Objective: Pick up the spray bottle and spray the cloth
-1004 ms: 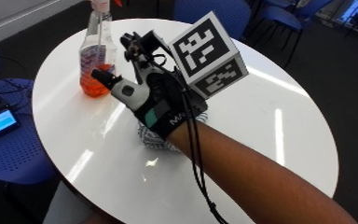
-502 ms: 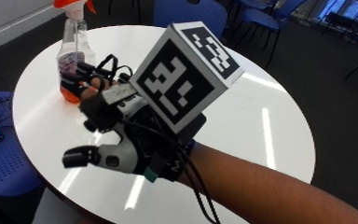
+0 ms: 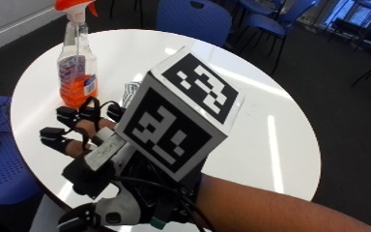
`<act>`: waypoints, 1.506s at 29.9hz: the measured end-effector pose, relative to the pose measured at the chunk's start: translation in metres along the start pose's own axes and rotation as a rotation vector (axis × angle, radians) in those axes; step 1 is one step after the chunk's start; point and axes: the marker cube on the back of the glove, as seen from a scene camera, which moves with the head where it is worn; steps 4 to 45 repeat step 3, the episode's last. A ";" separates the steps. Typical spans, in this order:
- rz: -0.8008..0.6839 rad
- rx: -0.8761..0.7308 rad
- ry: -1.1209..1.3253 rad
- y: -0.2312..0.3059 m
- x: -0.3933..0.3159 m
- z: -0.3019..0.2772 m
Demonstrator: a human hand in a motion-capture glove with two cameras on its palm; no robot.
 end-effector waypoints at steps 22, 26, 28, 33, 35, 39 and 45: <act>0.002 -0.004 -0.008 0.001 -0.001 0.001; 0.002 -0.004 -0.008 0.001 -0.001 0.001; 0.002 -0.004 -0.008 0.001 -0.001 0.001; 0.002 -0.004 -0.008 0.001 -0.001 0.001; 0.002 -0.004 -0.008 0.001 -0.001 0.001; 0.002 -0.004 -0.008 0.001 -0.001 0.001; 0.002 -0.004 -0.008 0.001 -0.001 0.001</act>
